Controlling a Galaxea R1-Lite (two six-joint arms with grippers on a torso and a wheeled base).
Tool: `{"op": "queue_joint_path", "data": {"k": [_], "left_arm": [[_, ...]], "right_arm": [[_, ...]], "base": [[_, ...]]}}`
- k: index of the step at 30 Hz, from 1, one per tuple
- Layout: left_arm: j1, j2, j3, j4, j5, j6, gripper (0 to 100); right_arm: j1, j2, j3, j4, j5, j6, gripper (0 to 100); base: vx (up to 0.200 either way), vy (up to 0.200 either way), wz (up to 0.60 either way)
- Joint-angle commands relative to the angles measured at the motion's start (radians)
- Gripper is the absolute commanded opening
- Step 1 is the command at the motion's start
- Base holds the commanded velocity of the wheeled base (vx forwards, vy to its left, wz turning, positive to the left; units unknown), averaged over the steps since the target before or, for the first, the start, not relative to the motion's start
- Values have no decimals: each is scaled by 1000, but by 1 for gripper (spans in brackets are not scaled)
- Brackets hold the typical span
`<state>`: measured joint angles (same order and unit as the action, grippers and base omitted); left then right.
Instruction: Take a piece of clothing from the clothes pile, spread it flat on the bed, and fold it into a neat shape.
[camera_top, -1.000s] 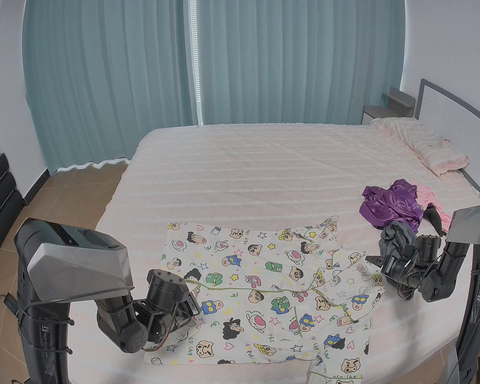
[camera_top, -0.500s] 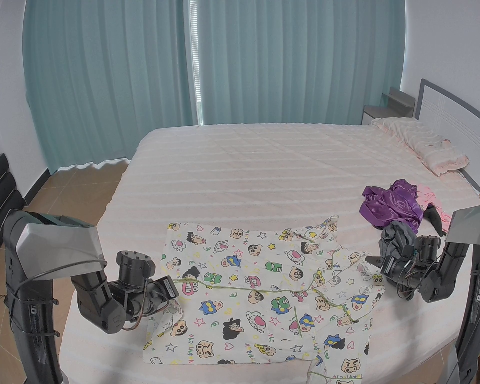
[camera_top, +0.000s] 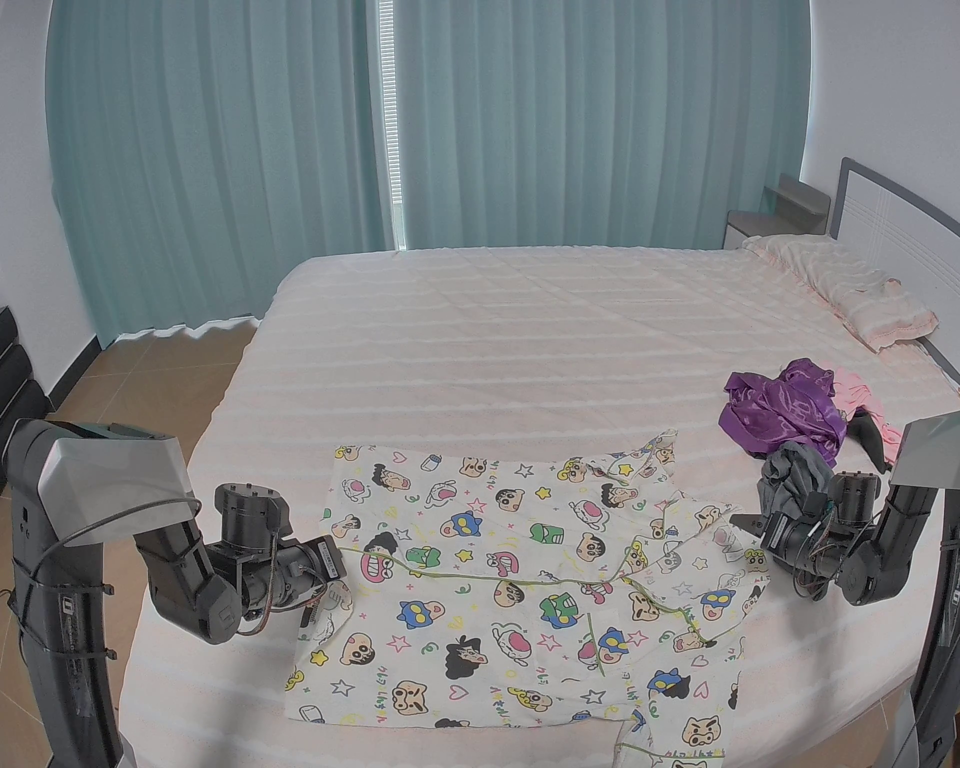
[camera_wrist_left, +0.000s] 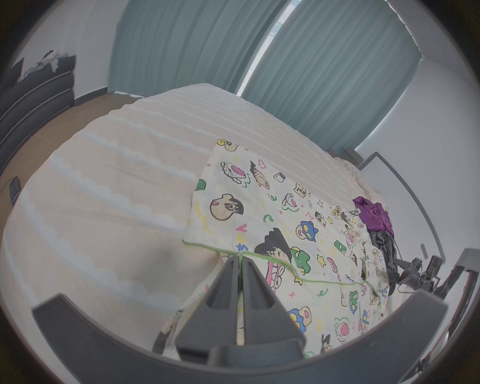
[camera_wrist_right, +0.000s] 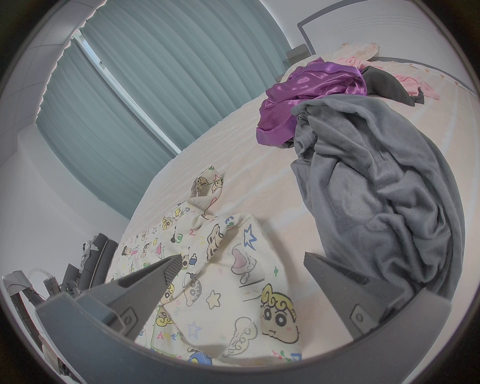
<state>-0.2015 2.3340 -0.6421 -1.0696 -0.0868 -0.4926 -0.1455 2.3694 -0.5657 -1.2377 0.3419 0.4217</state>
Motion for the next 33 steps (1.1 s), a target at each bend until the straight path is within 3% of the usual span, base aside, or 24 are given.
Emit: {"op": "queue_joint_path", "data": {"k": [1,6,7,17,22,28,31,33], "left_arm": [[31,54,-28,0,-1,37,0],[40,74,-40,0,-1,42,0],[40,73,-44,2,-1,40,100],[65,65,-83,-1,9,-20,100],[79,25,-37,14,6,-37,100],[73,16,-8,65,-39,-40,100],[77,22,-96,111,-59,-116,100],[86,22,-171,120,-57,-247,100]], "right_arm": [[0,4,0,0,0,0,100],[0,4,0,0,0,0,100],[0,4,1,0,0,0,100],[3,5,1,0,0,0,100],[4,5,3,0,0,0,100],[4,5,9,0,2,0,100],[6,5,10,0,2,0,100],[7,5,14,0,2,0,100]], "base": [[0,0,0],[0,0,0],[0,0,0],[0,0,0],[0,0,0],[0,0,0],[0,0,0],[0,0,0]]}}
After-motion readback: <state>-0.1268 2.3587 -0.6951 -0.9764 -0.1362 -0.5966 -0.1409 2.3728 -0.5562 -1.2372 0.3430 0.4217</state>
